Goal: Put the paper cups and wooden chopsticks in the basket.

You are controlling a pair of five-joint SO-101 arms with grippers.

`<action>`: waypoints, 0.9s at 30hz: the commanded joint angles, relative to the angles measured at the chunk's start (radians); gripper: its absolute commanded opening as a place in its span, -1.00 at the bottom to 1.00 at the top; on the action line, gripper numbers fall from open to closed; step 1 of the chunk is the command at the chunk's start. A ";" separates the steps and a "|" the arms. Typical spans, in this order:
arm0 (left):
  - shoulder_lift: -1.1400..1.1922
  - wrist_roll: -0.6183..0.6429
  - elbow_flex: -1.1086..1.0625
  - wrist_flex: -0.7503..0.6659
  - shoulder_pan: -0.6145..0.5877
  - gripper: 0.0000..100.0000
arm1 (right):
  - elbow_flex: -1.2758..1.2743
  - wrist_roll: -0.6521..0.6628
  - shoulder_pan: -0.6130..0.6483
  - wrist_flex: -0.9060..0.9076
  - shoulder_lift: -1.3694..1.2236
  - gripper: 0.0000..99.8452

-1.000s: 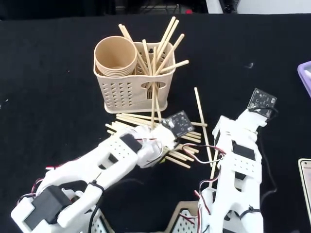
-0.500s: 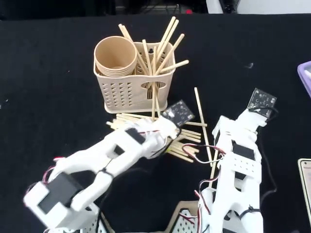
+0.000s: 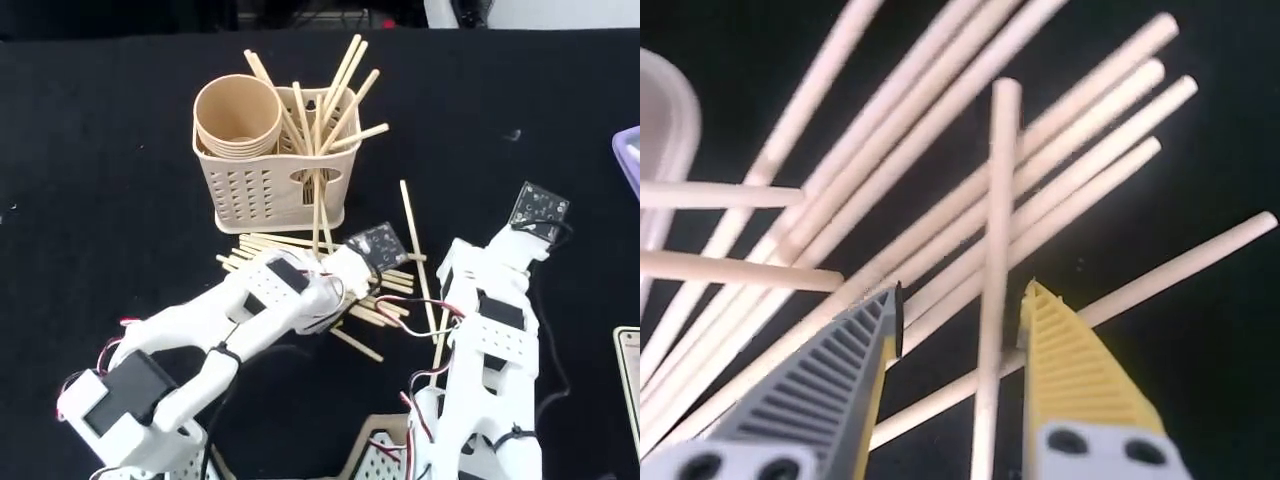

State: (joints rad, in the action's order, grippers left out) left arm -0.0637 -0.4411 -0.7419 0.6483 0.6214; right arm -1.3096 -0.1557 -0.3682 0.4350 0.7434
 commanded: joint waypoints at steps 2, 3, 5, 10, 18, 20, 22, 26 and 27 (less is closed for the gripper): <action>0.005 -0.015 0.013 0.038 0.012 -0.59 | 0.042 -0.009 -0.011 -0.021 0.001 -0.58; 0.005 -0.014 0.013 0.038 0.013 -0.59 | 0.042 -0.009 -0.011 -0.021 0.001 -0.58; 0.005 -0.011 0.013 0.043 0.013 -0.61 | 0.042 -0.009 -0.011 -0.021 0.001 -0.58; 0.000 -0.012 0.013 0.044 0.013 -0.93 | 0.042 -0.009 -0.011 -0.021 0.001 -0.58; -0.006 -0.011 0.013 0.046 0.015 -0.94 | 0.042 -0.009 -0.011 -0.021 -0.001 -0.58; -0.006 -0.011 0.005 0.048 0.016 -0.94 | 0.042 -0.009 -0.011 -0.021 -0.001 -0.58; -0.006 -0.014 0.004 0.066 0.027 -0.94 | 0.042 -0.009 -0.011 -0.021 -0.001 -0.58; -0.006 -0.015 0.047 0.153 0.042 -0.94 | 0.042 -0.009 -0.011 -0.023 0.001 -0.58; -0.006 -0.017 0.062 0.172 0.042 -0.94 | 0.042 -0.009 -0.011 -0.023 0.001 -0.58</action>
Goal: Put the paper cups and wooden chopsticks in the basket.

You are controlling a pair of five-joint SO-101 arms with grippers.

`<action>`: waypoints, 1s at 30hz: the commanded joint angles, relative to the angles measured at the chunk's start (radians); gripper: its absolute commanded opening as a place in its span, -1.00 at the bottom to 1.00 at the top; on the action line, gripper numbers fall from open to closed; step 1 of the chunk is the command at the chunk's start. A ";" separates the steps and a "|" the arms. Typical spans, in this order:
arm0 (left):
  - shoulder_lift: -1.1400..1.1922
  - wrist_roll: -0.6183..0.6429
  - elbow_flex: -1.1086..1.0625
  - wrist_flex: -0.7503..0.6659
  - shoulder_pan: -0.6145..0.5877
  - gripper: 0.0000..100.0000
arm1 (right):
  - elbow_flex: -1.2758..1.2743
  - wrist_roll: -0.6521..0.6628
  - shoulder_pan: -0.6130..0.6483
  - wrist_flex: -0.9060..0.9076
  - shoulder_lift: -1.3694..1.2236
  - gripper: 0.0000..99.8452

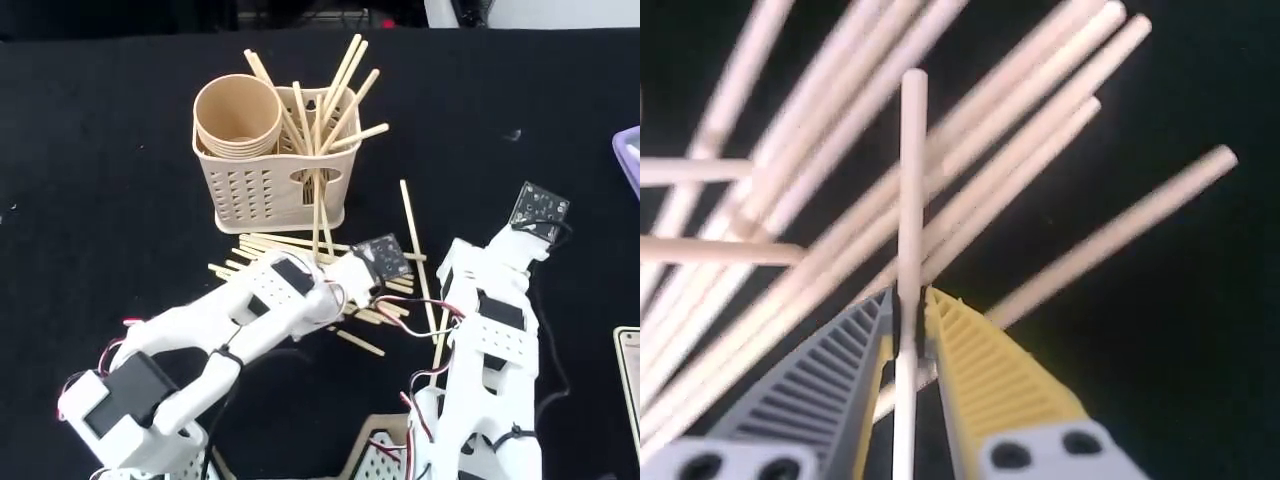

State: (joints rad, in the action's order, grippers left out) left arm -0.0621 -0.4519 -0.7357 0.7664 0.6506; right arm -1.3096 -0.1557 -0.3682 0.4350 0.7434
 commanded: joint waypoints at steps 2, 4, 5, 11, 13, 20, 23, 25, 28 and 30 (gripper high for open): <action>-0.008 -0.006 0.085 0.080 0.012 -0.94 | 0.042 -0.009 -0.011 -0.023 0.001 -0.58; -0.008 -0.006 0.111 0.106 0.012 -0.93 | 0.042 -0.009 -0.011 -0.023 0.001 -0.58; -0.008 -0.006 0.120 0.118 0.013 -0.93 | 0.042 -0.009 -0.011 -0.023 0.001 -0.58; -0.008 -0.006 0.182 0.192 0.018 -0.91 | 0.042 -0.009 -0.011 -0.023 0.001 -0.58; -0.008 -0.006 0.200 0.241 0.018 -0.81 | 0.042 -0.009 -0.011 -0.023 0.001 -0.58; -0.006 -0.006 0.185 0.285 0.012 -0.68 | 0.042 -0.009 -0.011 -0.023 0.001 -0.58; 0.002 -0.006 0.147 0.207 0.015 -0.69 | 0.042 -0.009 -0.011 -0.023 0.001 -0.58; 0.005 -0.006 0.104 0.115 0.012 -0.69 | 0.042 -0.009 -0.011 -0.023 -0.001 -0.58; 0.005 -0.006 0.028 -0.009 0.010 -0.68 | 0.042 -0.009 -0.011 -0.023 -0.001 -0.58; 0.005 -0.006 -0.001 -0.031 0.013 -0.68 | 0.042 -0.009 -0.011 -0.023 -0.001 -0.58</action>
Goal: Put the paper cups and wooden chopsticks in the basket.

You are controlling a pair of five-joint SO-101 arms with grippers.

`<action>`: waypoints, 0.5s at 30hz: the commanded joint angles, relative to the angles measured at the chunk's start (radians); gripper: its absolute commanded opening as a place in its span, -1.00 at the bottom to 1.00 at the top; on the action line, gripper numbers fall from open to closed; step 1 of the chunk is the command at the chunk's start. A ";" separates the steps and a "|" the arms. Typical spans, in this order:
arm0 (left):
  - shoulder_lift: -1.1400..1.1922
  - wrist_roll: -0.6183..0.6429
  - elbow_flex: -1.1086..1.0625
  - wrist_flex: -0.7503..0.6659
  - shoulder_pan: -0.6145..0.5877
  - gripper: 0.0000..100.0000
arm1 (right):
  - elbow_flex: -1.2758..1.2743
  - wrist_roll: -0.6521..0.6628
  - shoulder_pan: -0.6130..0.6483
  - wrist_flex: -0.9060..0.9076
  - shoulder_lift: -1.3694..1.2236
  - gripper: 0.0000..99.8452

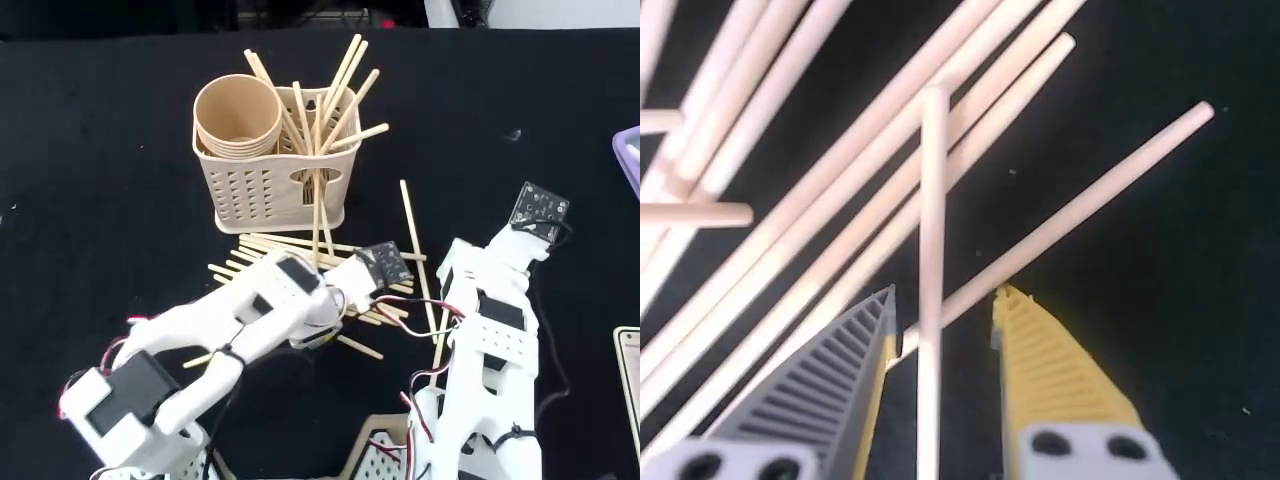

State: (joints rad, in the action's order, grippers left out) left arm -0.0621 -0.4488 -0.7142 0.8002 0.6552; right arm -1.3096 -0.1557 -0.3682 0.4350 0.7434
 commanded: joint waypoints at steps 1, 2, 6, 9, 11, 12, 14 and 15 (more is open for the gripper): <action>0.003 -0.009 -0.028 -0.064 0.008 -0.69 | 0.042 -0.009 -0.011 -0.023 -0.001 -0.58; 0.002 -0.009 -0.031 -0.063 0.010 -0.69 | 0.042 -0.009 -0.011 -0.023 -0.001 -0.58; -0.005 -0.009 -0.025 -0.021 0.012 -0.74 | 0.042 -0.009 -0.011 -0.023 -0.001 -0.58; -0.006 -0.009 -0.025 -0.017 0.012 -0.96 | 0.042 -0.009 -0.011 -0.023 -0.001 -0.58; -0.006 -0.009 -0.033 -0.017 0.013 -0.92 | 0.042 -0.009 -0.014 -0.023 -0.001 -0.58; -0.006 -0.009 -0.035 -0.017 0.013 -0.94 | 0.042 -0.009 -0.015 -0.023 0.001 -0.58; -0.008 -0.009 -0.035 -0.009 0.015 -0.94 | 0.042 -0.009 -0.018 -0.023 0.002 -0.58; -0.008 -0.009 -0.035 -0.008 0.015 -0.94 | 0.042 -0.014 -0.025 -0.023 0.002 -0.58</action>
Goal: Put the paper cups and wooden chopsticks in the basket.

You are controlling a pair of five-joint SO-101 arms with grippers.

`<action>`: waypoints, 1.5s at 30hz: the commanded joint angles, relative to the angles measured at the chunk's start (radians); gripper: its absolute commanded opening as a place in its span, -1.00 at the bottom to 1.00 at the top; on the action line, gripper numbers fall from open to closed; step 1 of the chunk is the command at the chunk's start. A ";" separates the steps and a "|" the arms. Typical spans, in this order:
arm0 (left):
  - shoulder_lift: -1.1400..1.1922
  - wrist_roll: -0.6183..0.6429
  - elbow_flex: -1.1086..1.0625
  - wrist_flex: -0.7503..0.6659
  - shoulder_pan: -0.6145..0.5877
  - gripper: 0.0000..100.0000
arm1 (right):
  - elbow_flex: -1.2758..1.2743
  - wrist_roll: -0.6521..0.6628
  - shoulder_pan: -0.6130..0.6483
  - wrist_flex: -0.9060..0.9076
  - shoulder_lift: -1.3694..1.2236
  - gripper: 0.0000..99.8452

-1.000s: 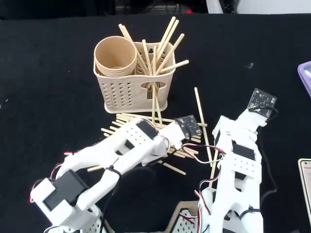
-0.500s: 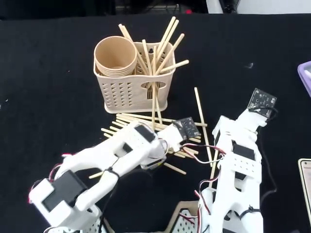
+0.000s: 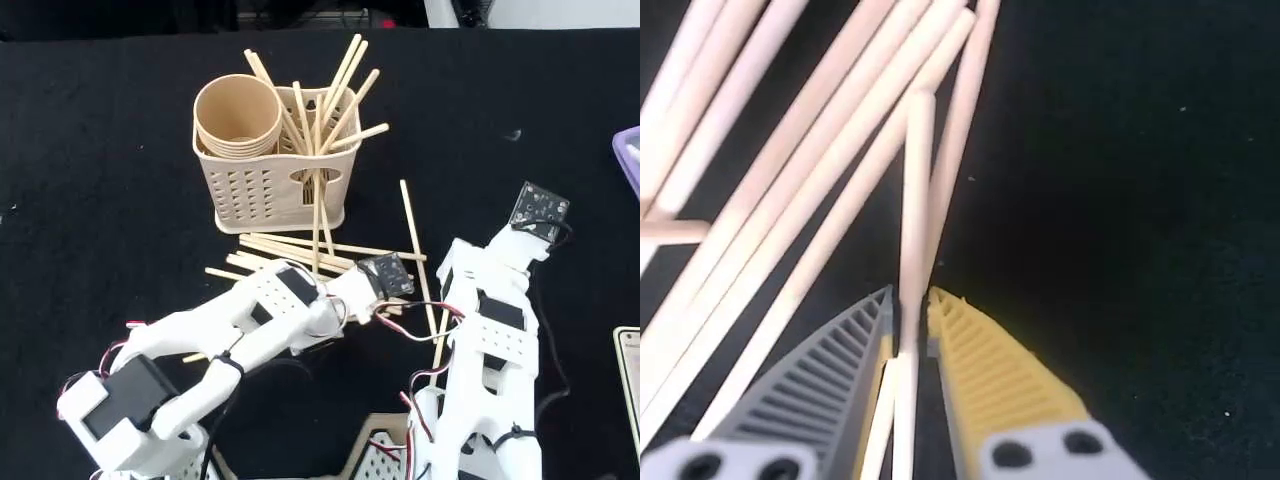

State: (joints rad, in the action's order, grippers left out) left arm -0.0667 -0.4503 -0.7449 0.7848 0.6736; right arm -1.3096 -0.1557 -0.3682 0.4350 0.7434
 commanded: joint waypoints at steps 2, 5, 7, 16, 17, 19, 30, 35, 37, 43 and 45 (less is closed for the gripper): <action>-0.014 -0.008 -0.005 0.012 -0.005 -0.94 | 0.042 -0.017 -0.048 -0.023 0.004 -0.58; -0.077 -0.003 -0.010 0.063 -0.004 -0.94 | 0.045 -0.018 -0.058 -0.023 0.004 -0.58; -0.150 -0.003 -0.002 0.124 -0.007 -0.94 | 0.045 -0.018 -0.058 -0.023 0.004 -0.58; -0.647 0.017 0.001 0.319 -0.114 -0.94 | 0.048 -0.094 -0.061 -0.023 0.004 -0.58; -0.710 0.043 0.004 0.311 -0.139 -0.94 | 0.048 -0.095 -0.061 -0.023 0.004 -0.58; -0.829 0.115 0.024 0.264 -0.193 -0.94 | 0.048 -0.095 -0.061 -0.025 0.002 -0.58; -1.212 0.390 0.013 -0.241 -0.292 -0.94 | 0.048 -0.095 -0.060 -0.025 -0.001 -0.58; -1.158 0.499 0.005 -0.540 -0.292 -0.94 | 0.025 -0.095 -0.060 -0.077 -0.001 -0.58; -1.091 0.537 0.022 -0.629 -0.292 -0.94 | 0.015 -0.095 -0.057 -0.097 0.002 -0.58; -0.773 0.580 0.219 -0.718 -0.292 -0.94 | 0.013 -0.095 -0.055 -0.106 -0.002 -0.58; -0.658 0.572 0.315 -0.715 -0.292 -0.94 | 0.013 -0.095 -0.054 -0.106 -0.002 -0.58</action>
State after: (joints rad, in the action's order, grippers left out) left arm -0.8646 0.1158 -0.6038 0.0959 0.3913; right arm -1.3096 -0.2401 -0.4173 0.3567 0.7434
